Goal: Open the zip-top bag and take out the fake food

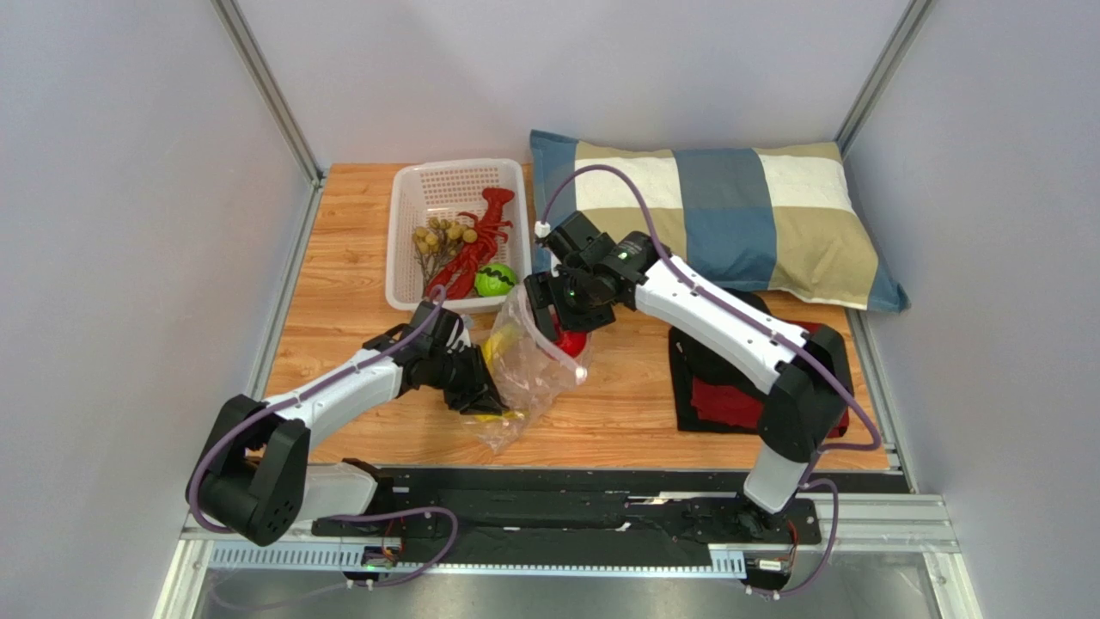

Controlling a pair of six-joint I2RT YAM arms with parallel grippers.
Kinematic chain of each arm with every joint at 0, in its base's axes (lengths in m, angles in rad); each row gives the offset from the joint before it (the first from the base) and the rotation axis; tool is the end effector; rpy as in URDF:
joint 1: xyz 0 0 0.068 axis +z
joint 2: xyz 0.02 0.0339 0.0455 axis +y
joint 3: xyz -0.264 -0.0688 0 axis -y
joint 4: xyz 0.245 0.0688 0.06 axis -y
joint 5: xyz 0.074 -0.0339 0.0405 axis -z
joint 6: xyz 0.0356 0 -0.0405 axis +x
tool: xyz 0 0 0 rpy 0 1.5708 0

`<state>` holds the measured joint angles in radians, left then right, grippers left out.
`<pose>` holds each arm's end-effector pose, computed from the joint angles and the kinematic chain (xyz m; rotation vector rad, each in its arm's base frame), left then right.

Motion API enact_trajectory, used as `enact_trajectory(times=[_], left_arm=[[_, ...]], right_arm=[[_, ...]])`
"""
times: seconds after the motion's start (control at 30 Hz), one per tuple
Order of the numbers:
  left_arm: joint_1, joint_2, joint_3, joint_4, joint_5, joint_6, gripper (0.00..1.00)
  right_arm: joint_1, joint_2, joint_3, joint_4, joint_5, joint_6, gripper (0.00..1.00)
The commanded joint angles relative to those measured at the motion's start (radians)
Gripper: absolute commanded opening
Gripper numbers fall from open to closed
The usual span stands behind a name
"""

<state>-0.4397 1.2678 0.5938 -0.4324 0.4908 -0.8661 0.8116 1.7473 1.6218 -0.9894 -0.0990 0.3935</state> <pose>0.1895 -0.1077 0.1652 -0.4463 2.8744 -0.9948 0.2488 0.2673 0.3040 -0.6086 2.7146 0.4793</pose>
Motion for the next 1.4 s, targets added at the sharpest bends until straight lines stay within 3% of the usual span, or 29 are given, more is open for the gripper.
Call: enact_trajectory(times=[0.0, 0.17, 0.3, 0.57, 0.67, 0.7, 0.77, 0.8, 0.93, 1.03, 1.1, 1.27, 1.37], left_arm=[[0.013, 0.001, -0.025, -0.046, -0.103, 0.015, 0.27], [0.013, -0.025, -0.026, -0.080, -0.103, 0.038, 0.27], [0.015, -0.070, -0.046, -0.100, -0.120, 0.039, 0.28], [0.013, -0.195, -0.040, -0.137, -0.089, 0.079, 0.32], [0.015, -0.270, -0.017, -0.185, -0.101, 0.108, 0.42], [0.015, -0.292, -0.008, -0.199, -0.110, 0.114, 0.46], [0.015, -0.368, 0.009, -0.204, -0.092, 0.118, 0.60], [0.015, -0.393, 0.017, -0.212, -0.089, 0.111, 0.62], [0.015, -0.482, 0.105, -0.304, -0.103, 0.131, 0.66], [0.015, -0.505, 0.164, -0.377, -0.135, 0.150, 0.65], [0.019, -0.509, 0.178, -0.396, -0.144, 0.154, 0.63], [0.032, -0.484, 0.184, -0.358, -0.123, 0.153, 0.61], [0.035, -0.441, 0.190, -0.325, -0.100, 0.128, 0.60]], right_arm=[[-0.031, -0.063, 0.053, -0.077, 0.072, -0.091, 0.00], [-0.086, -0.106, 0.151, -0.069, 0.060, -0.093, 0.00], [-0.111, -0.069, 0.254, 0.088, 0.134, -0.096, 0.00], [-0.115, 0.276, 0.581, 0.287, 0.016, -0.015, 0.02], [-0.117, 0.421, 0.697, 0.356, 0.005, -0.018, 0.24], [-0.118, 0.492, 0.722, 0.383, 0.008, -0.019, 0.41], [-0.124, 0.549, 0.788, 0.408, -0.004, -0.016, 0.55], [-0.124, 0.575, 0.803, 0.422, -0.007, -0.018, 0.69], [-0.123, 0.624, 0.854, 0.394, -0.041, -0.024, 0.81], [-0.126, 0.543, 0.781, 0.353, -0.007, -0.050, 0.89], [-0.127, 0.494, 0.716, 0.310, 0.004, -0.064, 1.00], [-0.138, 0.458, 0.705, 0.247, -0.042, -0.091, 1.00], [-0.144, 0.521, 0.906, 0.137, -0.028, -0.036, 1.00]])
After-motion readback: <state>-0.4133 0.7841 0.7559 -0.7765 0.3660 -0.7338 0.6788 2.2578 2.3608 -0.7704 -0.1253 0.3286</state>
